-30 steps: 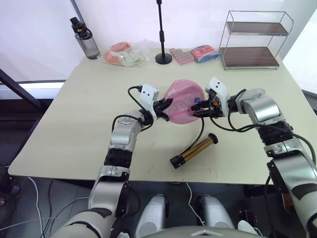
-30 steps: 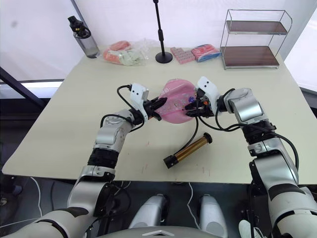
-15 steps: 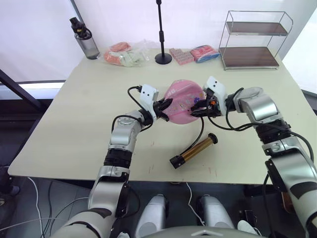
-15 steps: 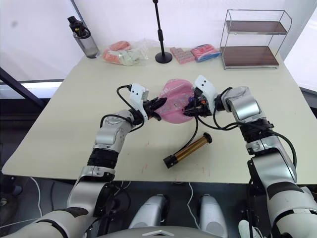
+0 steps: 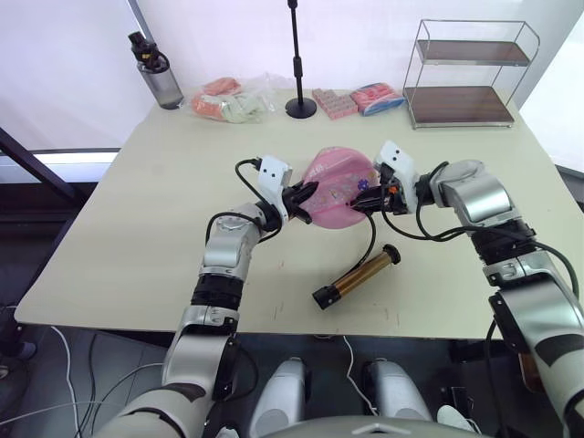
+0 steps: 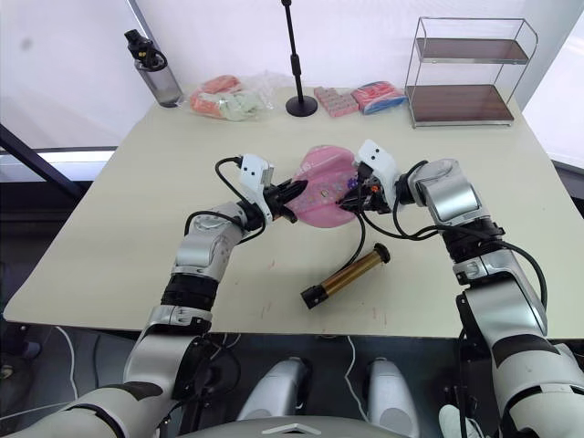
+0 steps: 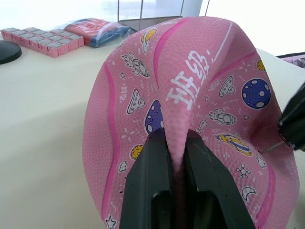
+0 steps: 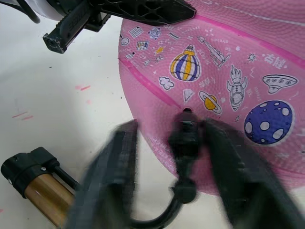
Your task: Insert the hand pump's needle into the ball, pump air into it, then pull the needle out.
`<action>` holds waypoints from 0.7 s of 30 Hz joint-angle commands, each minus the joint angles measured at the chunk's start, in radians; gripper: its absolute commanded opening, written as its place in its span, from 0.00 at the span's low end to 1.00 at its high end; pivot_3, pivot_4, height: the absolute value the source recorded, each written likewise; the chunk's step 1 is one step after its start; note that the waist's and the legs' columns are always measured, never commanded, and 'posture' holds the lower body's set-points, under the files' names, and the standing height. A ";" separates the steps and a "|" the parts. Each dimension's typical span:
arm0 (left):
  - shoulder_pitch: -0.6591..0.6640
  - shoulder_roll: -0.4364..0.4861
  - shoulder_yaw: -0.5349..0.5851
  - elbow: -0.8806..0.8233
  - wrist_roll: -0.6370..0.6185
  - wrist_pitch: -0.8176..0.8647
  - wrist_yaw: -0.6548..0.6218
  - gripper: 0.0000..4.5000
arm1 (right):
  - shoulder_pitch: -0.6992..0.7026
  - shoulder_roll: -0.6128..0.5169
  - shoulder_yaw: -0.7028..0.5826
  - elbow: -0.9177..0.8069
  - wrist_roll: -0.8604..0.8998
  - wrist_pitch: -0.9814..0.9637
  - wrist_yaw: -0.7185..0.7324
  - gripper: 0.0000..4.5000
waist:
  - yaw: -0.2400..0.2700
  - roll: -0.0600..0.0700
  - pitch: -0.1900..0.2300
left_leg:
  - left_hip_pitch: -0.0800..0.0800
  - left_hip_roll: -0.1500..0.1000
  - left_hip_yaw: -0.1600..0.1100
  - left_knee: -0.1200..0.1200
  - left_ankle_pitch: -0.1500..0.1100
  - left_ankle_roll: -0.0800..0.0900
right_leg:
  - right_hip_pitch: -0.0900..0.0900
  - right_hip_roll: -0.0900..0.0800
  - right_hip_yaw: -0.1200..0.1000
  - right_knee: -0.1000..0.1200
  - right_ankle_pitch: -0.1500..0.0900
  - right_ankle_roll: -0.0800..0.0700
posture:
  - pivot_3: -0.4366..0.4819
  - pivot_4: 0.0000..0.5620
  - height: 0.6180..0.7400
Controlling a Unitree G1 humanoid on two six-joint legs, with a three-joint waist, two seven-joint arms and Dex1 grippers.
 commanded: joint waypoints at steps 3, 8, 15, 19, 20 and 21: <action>0.038 -0.013 -0.065 0.060 0.027 0.031 -0.011 0.00 | -0.026 -0.007 0.009 -0.009 0.002 -0.010 0.017 0.08 | 0.000 0.000 0.000 | 0.000 0.000 0.000 0.000 0.000 0.000 | 0.000 0.000 0.000 0.000 0.000 0.000 | 0.48 0.27 0.93; 0.037 -0.012 -0.065 0.062 0.028 0.030 -0.012 0.00 | -0.020 -0.013 0.023 -0.009 -0.014 -0.029 0.020 0.08 | 0.000 0.000 0.000 | 0.000 0.000 0.000 0.000 0.000 0.000 | 0.000 0.000 0.000 0.000 0.000 0.000 | 0.48 0.27 0.93; 0.039 -0.013 -0.065 0.059 0.027 0.032 -0.012 0.00 | -0.015 -0.025 0.056 -0.002 -0.044 -0.035 0.015 0.08 | 0.001 0.000 0.000 | 0.000 0.000 0.000 0.000 0.000 0.000 | 0.000 0.000 0.000 0.000 0.000 0.000 | 0.48 0.27 0.93; 0.037 -0.014 -0.063 0.062 0.027 0.030 -0.010 0.00 | -0.012 -0.039 0.094 0.004 -0.088 -0.066 0.005 0.08 | 0.001 0.000 0.000 | 0.000 0.000 0.000 0.000 0.000 0.000 | 0.000 0.000 0.000 0.000 0.000 0.000 | 0.48 0.27 0.93; 0.036 -0.014 -0.063 0.062 0.027 0.030 -0.010 0.00 | -0.012 -0.041 0.103 0.006 -0.102 -0.082 0.000 0.08 | 0.001 0.000 0.000 | 0.000 0.000 0.000 0.001 0.000 0.000 | 0.000 0.000 0.000 0.000 0.000 0.000 | 0.48 0.27 0.93; 0.037 -0.015 -0.063 0.061 0.027 0.031 -0.010 0.00 | -0.016 -0.040 0.112 0.002 -0.111 -0.087 -0.003 0.08 | 0.001 0.000 0.000 | 0.000 0.000 0.000 0.001 0.000 0.000 | 0.001 0.000 0.000 0.000 0.000 0.000 | 0.48 0.27 0.93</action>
